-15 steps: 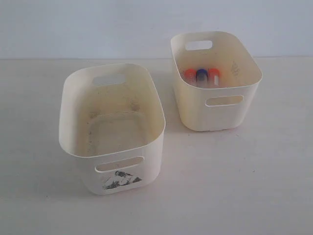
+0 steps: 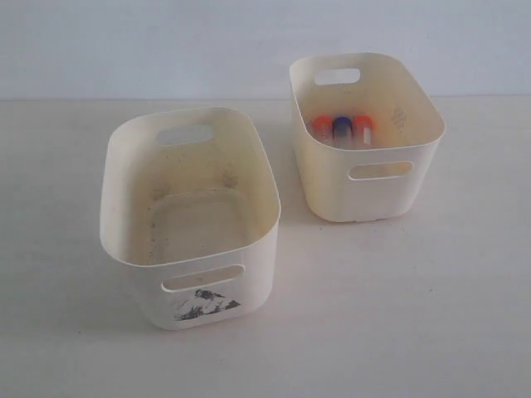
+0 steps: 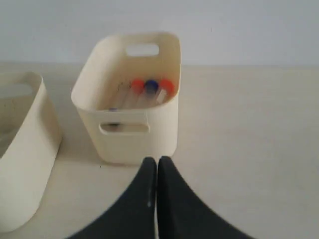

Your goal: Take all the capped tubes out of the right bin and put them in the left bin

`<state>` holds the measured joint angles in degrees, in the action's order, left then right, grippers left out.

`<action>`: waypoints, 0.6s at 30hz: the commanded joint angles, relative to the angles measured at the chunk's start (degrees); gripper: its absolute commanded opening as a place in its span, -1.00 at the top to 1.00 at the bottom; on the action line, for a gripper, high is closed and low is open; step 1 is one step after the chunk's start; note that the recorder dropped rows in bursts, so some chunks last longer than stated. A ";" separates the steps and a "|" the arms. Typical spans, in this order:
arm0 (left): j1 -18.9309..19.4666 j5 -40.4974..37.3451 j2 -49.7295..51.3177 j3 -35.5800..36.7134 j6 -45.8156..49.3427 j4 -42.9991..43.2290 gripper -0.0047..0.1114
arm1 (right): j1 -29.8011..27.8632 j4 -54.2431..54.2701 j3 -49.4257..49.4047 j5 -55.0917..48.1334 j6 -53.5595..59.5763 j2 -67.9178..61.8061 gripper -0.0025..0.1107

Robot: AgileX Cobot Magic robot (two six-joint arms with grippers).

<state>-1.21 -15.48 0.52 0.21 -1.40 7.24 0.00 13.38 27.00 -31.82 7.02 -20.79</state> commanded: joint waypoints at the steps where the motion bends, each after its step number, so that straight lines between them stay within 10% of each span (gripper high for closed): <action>1: 0.06 0.54 -0.10 -0.21 -0.66 -0.64 0.84 | 0.05 4.73 8.73 1.39 16.24 -5.77 0.96; 6: 0.06 0.54 -0.10 -0.21 -0.66 -0.64 0.84 | 0.05 8.08 23.12 -7.45 8.99 -22.25 0.84; 12: 0.06 0.54 -0.10 -0.21 -0.66 -0.64 0.84 | 0.05 13.61 43.11 -15.45 9.47 -48.65 0.22; 18: 0.06 0.54 -0.10 -0.21 -0.66 -0.64 0.84 | 0.81 19.91 62.41 -18.82 12.22 -71.63 0.22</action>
<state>-1.21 -15.48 0.52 0.21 -1.40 7.24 0.15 32.00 82.55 -48.77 17.91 -84.09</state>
